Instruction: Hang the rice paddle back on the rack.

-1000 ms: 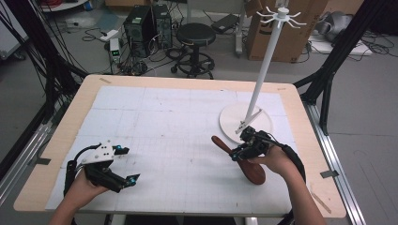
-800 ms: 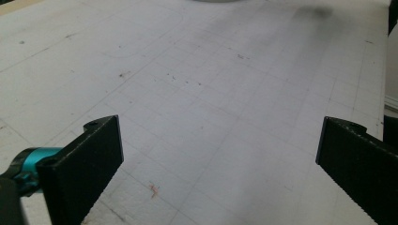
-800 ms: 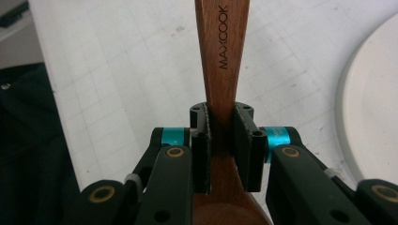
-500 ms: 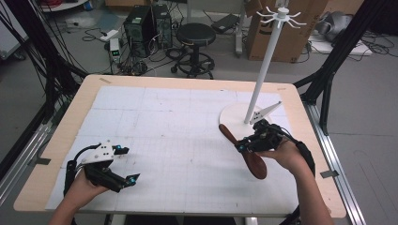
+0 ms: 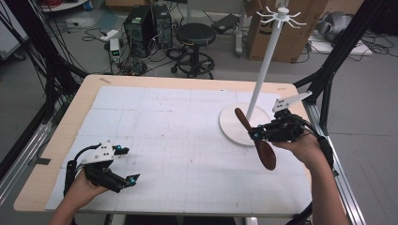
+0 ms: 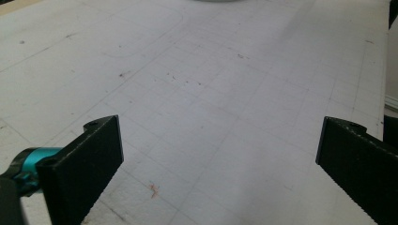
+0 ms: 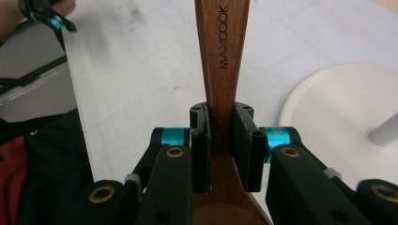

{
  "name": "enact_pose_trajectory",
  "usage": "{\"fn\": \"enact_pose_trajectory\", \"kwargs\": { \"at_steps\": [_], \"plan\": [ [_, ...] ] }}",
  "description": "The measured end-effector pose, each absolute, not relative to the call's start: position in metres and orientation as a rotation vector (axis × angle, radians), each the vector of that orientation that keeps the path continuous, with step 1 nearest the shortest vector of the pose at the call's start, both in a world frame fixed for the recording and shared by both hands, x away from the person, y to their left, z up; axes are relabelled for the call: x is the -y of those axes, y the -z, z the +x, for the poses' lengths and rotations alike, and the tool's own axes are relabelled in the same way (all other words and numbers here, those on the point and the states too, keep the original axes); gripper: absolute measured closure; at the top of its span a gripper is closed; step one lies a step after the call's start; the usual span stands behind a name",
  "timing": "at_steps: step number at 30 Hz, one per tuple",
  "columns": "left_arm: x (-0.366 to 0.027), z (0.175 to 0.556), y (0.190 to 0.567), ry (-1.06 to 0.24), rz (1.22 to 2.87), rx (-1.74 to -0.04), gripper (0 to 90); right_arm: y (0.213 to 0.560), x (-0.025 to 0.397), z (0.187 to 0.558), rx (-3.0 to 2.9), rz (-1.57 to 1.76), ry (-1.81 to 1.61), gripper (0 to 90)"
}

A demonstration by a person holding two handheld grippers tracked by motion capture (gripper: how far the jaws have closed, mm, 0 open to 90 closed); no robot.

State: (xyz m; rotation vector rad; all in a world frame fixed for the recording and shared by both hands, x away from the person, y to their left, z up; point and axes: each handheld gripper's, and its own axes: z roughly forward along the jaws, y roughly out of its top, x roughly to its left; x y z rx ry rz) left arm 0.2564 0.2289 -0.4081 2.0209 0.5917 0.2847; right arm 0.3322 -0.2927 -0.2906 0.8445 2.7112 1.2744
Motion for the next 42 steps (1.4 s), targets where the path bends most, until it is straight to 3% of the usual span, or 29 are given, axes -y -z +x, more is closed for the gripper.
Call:
{"fn": "enact_pose_trajectory", "kwargs": {
  "at_steps": [18, 42],
  "plan": [
    [-0.228, 0.257, 0.409, -0.282, 2.028, -0.590, 1.7, 0.235, 0.330, 0.329, -2.465, 0.879, -1.428, 78.5],
    [-0.228, 0.257, 0.409, -0.279, 2.033, -0.585, 1.6, 0.188, 0.355, 0.336, -2.261, 0.889, -1.523, 78.5]
  ]
}}
